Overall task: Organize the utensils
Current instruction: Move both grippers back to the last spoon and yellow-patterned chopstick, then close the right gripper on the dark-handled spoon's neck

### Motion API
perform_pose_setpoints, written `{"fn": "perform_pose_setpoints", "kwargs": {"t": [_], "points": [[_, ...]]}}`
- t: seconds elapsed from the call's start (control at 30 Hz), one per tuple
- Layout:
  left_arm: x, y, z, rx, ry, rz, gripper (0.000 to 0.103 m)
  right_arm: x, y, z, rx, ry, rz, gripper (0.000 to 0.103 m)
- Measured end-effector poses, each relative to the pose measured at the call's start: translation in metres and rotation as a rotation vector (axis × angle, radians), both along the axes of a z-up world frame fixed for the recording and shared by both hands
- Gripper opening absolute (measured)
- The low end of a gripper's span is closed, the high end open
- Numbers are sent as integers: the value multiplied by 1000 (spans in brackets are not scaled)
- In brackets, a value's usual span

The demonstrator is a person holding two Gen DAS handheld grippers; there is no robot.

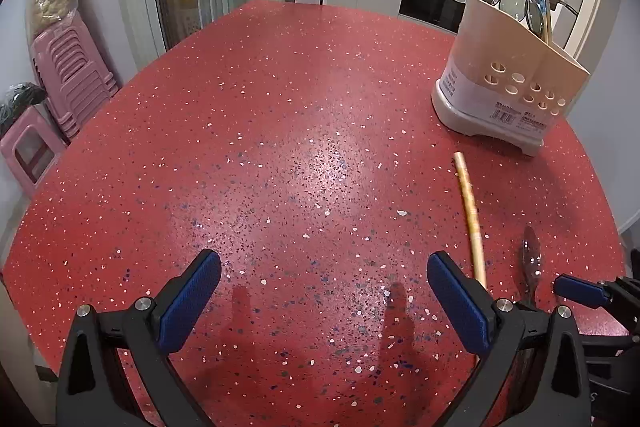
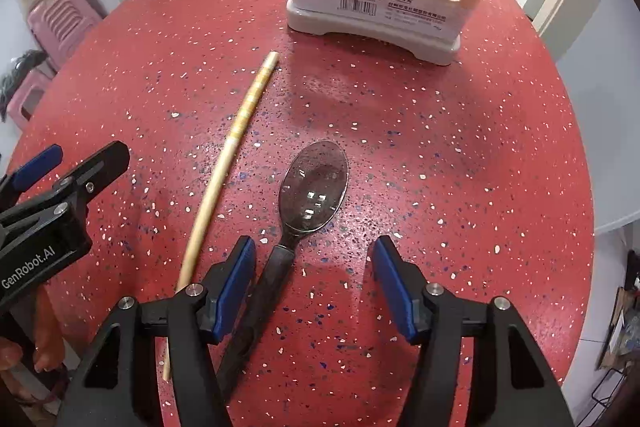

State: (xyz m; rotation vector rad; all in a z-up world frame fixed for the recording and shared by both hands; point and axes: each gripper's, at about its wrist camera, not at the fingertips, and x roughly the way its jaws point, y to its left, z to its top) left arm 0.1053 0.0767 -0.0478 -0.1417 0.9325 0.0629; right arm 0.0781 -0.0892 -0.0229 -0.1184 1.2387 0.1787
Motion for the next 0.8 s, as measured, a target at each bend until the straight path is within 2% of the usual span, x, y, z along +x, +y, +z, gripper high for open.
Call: {"fn": "perform_pose_setpoints", "kwargs": {"t": [0.03,0.1,0.17,0.2,0.27,0.43,0.6,0.8], "points": [[0,-1,0,0,0,-4,103,0,-2,0,-1,0,2,60],[0,-3,1,0,2,-15,103,-1,-4,2,1,-4,10,46],[1,-6,1,-4,6,-29,103,-2,-6,4,5,-5,14,28],[2,-9,1,-10,10,-43,103,-3,-9,4,8,-7,18,26],[5,-15,1,-17,18,-66,103,-6,-14,6,8,-18,14,13],[15,-30,-3,-3,53,-101,103,-11,-42,10,90,-25,2,13],[32,-38,-8,-6,103,-95,103,-9,-69,10,167,-23,-29,13],[50,-61,-8,11,143,-155,103,-11,-86,15,216,-38,-38,13]]}}
